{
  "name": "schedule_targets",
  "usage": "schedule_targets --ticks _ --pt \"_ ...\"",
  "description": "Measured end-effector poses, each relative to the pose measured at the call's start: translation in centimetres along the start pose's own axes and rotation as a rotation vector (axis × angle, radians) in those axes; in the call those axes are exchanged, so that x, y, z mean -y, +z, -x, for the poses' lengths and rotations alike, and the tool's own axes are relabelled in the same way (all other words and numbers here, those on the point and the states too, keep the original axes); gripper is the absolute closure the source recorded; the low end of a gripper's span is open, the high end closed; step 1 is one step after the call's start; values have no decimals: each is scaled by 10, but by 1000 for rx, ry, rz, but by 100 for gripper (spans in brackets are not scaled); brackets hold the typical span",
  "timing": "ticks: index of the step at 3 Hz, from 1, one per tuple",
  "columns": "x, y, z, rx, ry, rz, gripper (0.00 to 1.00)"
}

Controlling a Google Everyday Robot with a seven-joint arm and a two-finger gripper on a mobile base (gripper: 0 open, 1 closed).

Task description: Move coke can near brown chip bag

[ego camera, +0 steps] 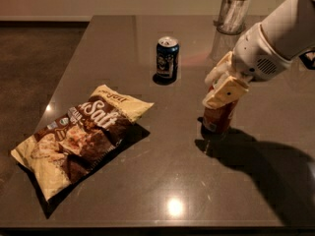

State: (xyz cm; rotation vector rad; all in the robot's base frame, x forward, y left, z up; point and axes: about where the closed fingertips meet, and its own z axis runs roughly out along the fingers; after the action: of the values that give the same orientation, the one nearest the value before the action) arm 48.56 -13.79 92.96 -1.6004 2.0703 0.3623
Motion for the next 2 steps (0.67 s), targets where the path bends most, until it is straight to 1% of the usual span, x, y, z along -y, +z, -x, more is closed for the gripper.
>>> schedule_targets --ticks 1,2 --pt "11 -2 16 12 -12 2 100" --pt "26 1 38 40 -25 2 100"
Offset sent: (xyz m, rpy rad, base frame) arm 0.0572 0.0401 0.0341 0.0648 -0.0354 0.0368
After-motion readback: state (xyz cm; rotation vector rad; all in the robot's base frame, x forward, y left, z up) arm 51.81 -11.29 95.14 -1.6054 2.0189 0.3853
